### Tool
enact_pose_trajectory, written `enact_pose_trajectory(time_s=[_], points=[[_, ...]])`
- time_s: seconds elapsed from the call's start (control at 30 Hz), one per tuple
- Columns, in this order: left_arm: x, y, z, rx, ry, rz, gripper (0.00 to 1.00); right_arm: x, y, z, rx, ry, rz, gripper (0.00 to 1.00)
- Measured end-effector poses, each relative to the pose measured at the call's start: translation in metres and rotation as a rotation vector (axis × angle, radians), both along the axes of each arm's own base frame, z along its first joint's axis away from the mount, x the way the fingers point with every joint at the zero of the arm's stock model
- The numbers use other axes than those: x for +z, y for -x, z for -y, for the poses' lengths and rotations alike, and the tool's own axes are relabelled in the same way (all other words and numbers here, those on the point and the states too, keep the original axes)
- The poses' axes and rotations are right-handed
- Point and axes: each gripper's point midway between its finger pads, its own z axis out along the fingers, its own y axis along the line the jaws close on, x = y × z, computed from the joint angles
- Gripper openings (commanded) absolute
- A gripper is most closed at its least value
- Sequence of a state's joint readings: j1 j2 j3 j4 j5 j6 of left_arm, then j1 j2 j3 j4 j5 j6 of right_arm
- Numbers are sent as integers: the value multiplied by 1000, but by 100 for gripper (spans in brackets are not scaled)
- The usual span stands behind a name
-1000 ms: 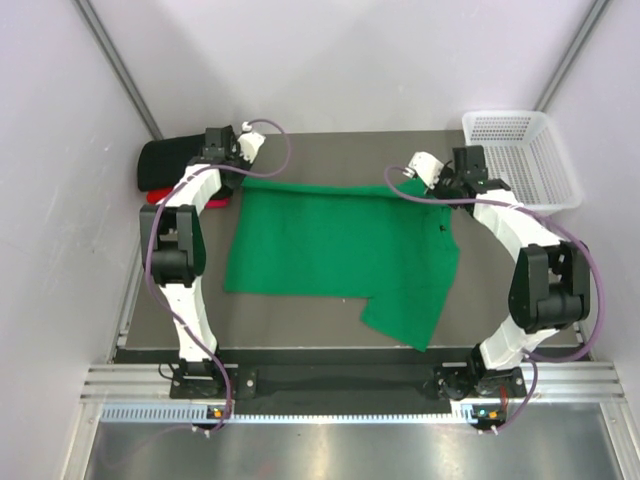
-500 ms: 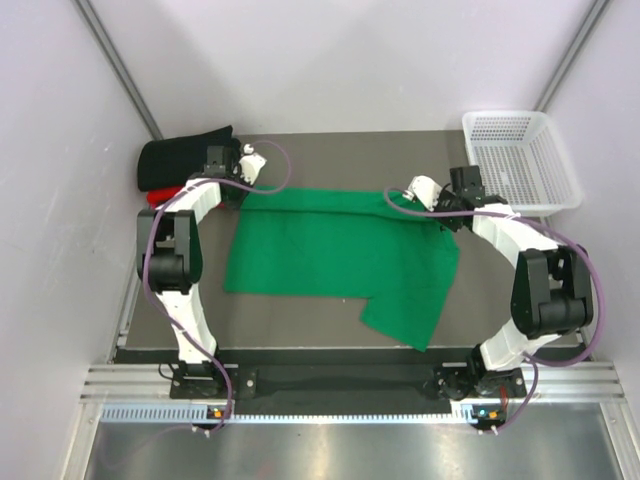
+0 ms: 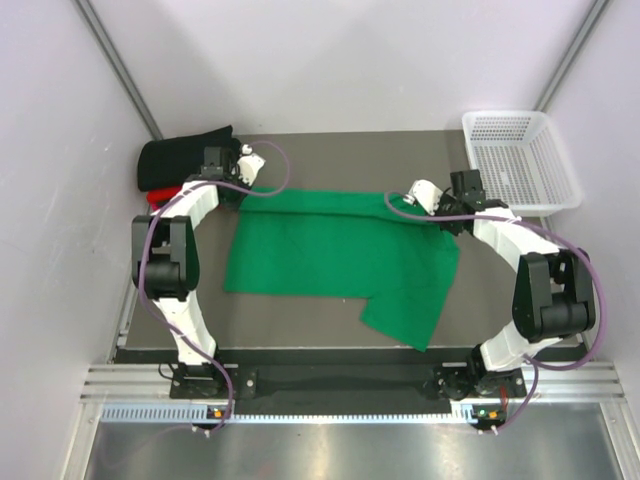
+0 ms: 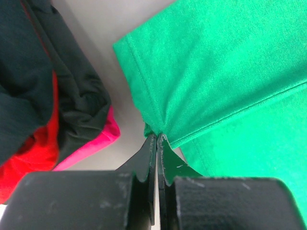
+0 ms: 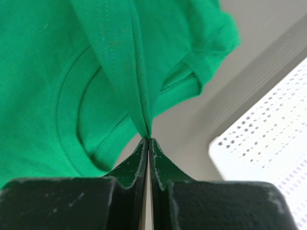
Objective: Fold and stack the t-shirts
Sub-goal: Fold the tshirt
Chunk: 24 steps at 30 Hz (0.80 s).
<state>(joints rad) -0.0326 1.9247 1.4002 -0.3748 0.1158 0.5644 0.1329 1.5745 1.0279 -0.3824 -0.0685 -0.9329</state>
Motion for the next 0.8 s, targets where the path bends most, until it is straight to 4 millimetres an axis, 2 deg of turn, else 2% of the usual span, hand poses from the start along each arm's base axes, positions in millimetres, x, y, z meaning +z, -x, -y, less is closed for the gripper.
enact_pose_trajectory(time_s=[0.13, 0.43, 0.47, 0.5, 0.57, 0.6, 0.7, 0.8], points=[[-5, 9, 0, -2, 2, -19, 0, -6, 5, 3, -4, 7, -18, 0], [-17, 29, 0, -5, 4, -61, 0, -7, 5, 9, -16, 17, -15, 0], [-19, 31, 0, -5, 3, -66, 3, -7, 4, 10, -18, 17, -14, 0], [-20, 32, 0, -7, 2, -70, 17, -7, 4, 10, -19, 18, -11, 11], [-21, 33, 0, -13, -3, -76, 25, -7, 4, 12, -25, 22, -9, 42], [-21, 34, -1, -11, -4, -79, 30, -8, 4, 13, -30, 22, -10, 50], [-15, 37, -3, 1, -5, -82, 36, -7, 7, 12, -28, 15, -31, 52], [7, 28, -2, 14, 7, -50, 42, 4, 5, 5, -17, -26, -39, 50]])
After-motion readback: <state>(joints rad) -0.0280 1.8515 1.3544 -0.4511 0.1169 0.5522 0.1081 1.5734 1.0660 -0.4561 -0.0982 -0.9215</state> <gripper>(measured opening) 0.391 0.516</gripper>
